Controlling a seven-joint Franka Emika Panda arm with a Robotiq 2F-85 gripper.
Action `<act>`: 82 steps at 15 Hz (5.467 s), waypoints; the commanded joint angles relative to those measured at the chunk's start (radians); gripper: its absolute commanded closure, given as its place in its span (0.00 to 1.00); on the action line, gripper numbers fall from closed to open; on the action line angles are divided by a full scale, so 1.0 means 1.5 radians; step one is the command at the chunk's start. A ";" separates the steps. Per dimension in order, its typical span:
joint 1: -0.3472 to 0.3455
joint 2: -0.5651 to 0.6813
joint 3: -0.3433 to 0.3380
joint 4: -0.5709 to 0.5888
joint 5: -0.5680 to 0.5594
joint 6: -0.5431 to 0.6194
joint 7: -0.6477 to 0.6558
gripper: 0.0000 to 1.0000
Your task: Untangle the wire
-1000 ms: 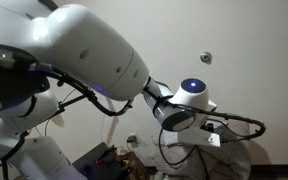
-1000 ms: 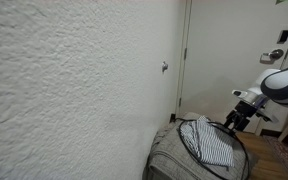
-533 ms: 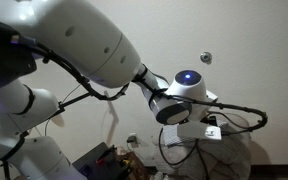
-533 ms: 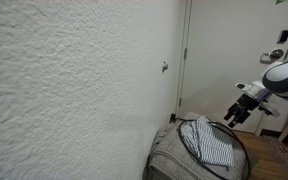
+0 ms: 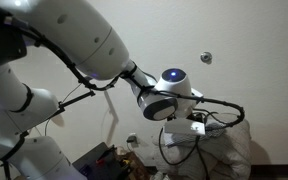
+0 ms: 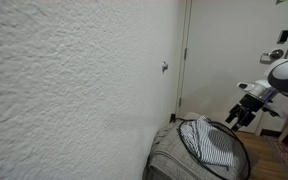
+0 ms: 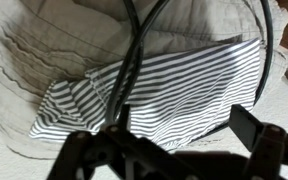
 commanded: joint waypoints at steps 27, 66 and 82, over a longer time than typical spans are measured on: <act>0.095 0.025 -0.074 0.049 0.042 -0.008 -0.024 0.00; 0.250 0.039 -0.192 0.125 0.094 -0.024 -0.002 0.00; 0.257 -0.001 -0.218 0.075 0.105 -0.002 0.015 0.00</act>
